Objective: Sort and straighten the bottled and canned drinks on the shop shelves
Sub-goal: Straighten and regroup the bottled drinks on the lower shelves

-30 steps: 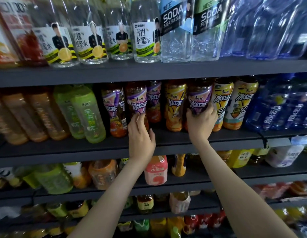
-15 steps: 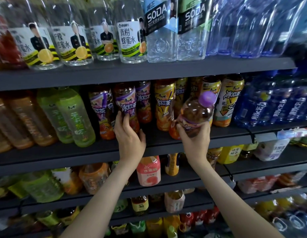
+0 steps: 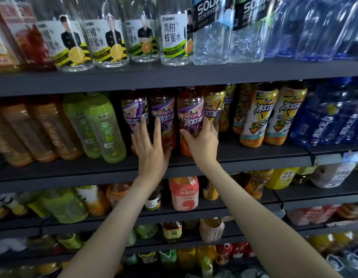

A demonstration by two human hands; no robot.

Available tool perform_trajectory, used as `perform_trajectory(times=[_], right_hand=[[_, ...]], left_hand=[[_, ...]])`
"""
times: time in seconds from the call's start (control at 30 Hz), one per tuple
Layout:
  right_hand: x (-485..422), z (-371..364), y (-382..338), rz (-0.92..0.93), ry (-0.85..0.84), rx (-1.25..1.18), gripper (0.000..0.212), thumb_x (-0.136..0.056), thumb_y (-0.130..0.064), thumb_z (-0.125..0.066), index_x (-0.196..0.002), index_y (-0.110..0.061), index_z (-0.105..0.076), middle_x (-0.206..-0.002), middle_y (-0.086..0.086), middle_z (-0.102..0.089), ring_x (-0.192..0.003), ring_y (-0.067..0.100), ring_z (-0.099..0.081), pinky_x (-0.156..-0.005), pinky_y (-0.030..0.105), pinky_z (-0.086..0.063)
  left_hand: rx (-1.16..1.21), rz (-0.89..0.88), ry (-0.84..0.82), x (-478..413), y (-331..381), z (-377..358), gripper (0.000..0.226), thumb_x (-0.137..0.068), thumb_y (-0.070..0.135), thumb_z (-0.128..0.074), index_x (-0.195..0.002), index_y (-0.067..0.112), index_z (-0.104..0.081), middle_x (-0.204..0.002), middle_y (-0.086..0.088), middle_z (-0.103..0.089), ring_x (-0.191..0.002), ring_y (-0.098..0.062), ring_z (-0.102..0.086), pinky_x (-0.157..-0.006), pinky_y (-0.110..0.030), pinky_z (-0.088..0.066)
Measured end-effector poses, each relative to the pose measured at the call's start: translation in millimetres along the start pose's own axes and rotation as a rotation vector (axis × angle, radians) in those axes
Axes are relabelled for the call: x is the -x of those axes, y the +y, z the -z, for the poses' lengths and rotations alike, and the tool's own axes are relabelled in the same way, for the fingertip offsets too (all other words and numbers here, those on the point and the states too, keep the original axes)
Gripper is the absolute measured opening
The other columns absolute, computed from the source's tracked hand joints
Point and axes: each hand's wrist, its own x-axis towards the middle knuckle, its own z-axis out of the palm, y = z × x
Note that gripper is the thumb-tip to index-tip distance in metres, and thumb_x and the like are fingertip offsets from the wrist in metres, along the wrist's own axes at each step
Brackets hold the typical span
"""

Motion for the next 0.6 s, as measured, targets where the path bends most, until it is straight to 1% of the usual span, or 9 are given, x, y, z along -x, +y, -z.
perform_trajectory(times=[0.1,0.17,0.27,0.33,0.4,0.43,0.5,0.53,0.6], right_hand=[[-3.6,-9.6,-1.4,-0.004,-0.054,-0.008,0.077,-0.085,-0.036,-0.069,-0.142,0.0,-0.032,-0.14,0.017,-0.045,-0.133,0.03,-0.037,-0.107,0.033,-0.031],[-5.8,-13.5,-2.2,-0.008,-0.073,-0.027,0.075,-0.086,-0.032,-0.069,-0.142,0.0,-0.031,-0.139,0.017,-0.044,-0.133,0.029,-0.036,-0.106,0.032,-0.032],[-1.7,-9.4,-1.4,0.008,-0.116,-0.086,0.071,-0.089,-0.025,-0.066,-0.145,-0.002,-0.028,-0.143,0.015,-0.04,-0.135,0.026,-0.033,-0.104,0.024,-0.03],[9.8,1.2,5.5,0.023,-0.154,-0.122,0.066,-0.092,-0.024,-0.061,-0.146,-0.006,-0.028,-0.145,0.011,-0.039,-0.135,0.018,-0.035,-0.1,0.017,-0.029],[26.5,18.0,20.6,0.078,-0.111,-0.131,0.052,-0.094,-0.022,-0.058,-0.14,-0.009,-0.038,-0.133,0.004,-0.047,-0.121,0.008,-0.045,-0.093,0.013,-0.036],[34.9,28.4,31.1,0.118,-0.066,-0.124,0.043,-0.094,-0.02,-0.058,-0.134,-0.009,-0.044,-0.123,0.0,-0.051,-0.11,0.006,-0.049,-0.087,0.011,-0.039],[49.7,52.0,57.9,0.166,-0.004,-0.072,0.026,-0.092,-0.014,-0.06,-0.116,-0.007,-0.053,-0.103,-0.005,-0.052,-0.09,0.005,-0.054,-0.074,0.008,-0.042],[56.6,64.7,73.1,0.166,-0.003,-0.042,0.018,-0.091,-0.012,-0.06,-0.108,-0.007,-0.055,-0.097,-0.006,-0.052,-0.084,0.006,-0.054,-0.07,0.01,-0.042],[68.2,86.0,105.9,0.093,-0.056,0.022,0.01,-0.091,-0.014,-0.06,-0.099,-0.009,-0.055,-0.088,-0.007,-0.053,-0.077,0.009,-0.055,-0.067,0.019,-0.045]], left_hand=[[-0.022,-0.022,-0.046,-1.4,2.4,-4.6,0.097,-0.079,0.024,-0.075,-0.151,0.015,-0.011,-0.155,-0.026,-0.007,-0.143,-0.042,-0.006,-0.113,-0.055,-0.006],[-0.024,-0.023,-0.065,-2.9,6.9,-7.7,0.098,-0.078,0.024,-0.075,-0.151,0.015,-0.01,-0.155,-0.025,-0.006,-0.143,-0.042,-0.004,-0.112,-0.056,-0.006],[0.02,-0.037,-0.08,-1.6,18.9,-11.1,0.093,-0.08,0.019,-0.073,-0.151,0.015,-0.013,-0.156,-0.023,-0.007,-0.144,-0.04,-0.005,-0.112,-0.058,-0.009],[0.077,-0.057,-0.068,3.2,30.7,-13.9,0.087,-0.079,0.015,-0.072,-0.149,0.012,-0.02,-0.154,-0.023,-0.013,-0.143,-0.039,-0.011,-0.113,-0.057,-0.012],[0.157,-0.063,-0.035,11.7,45.6,-18.8,0.075,-0.08,0.014,-0.069,-0.143,0.01,-0.03,-0.149,-0.022,-0.024,-0.139,-0.038,-0.022,-0.112,-0.054,-0.022],[0.201,-0.067,-0.011,16.9,54.6,-21.5,0.067,-0.082,0.013,-0.067,-0.14,0.01,-0.034,-0.146,-0.021,-0.029,-0.135,-0.036,-0.027,-0.11,-0.052,-0.027],[0.277,-0.105,0.002,31.4,73.7,-30.1,0.056,-0.085,0.008,-0.062,-0.136,0.011,-0.041,-0.137,-0.02,-0.04,-0.127,-0.033,-0.036,-0.105,-0.049,-0.036],[0.305,-0.139,-0.011,41.5,83.1,-35.4,0.051,-0.085,0.006,-0.06,-0.134,0.011,-0.045,-0.131,-0.019,-0.044,-0.122,-0.033,-0.04,-0.101,-0.047,-0.039],[0.329,-0.194,-0.041,61.8,100.3,-46.1,0.046,-0.084,0.003,-0.058,-0.129,0.01,-0.053,-0.118,-0.018,-0.051,-0.11,-0.03,-0.046,-0.093,-0.042,-0.043]])
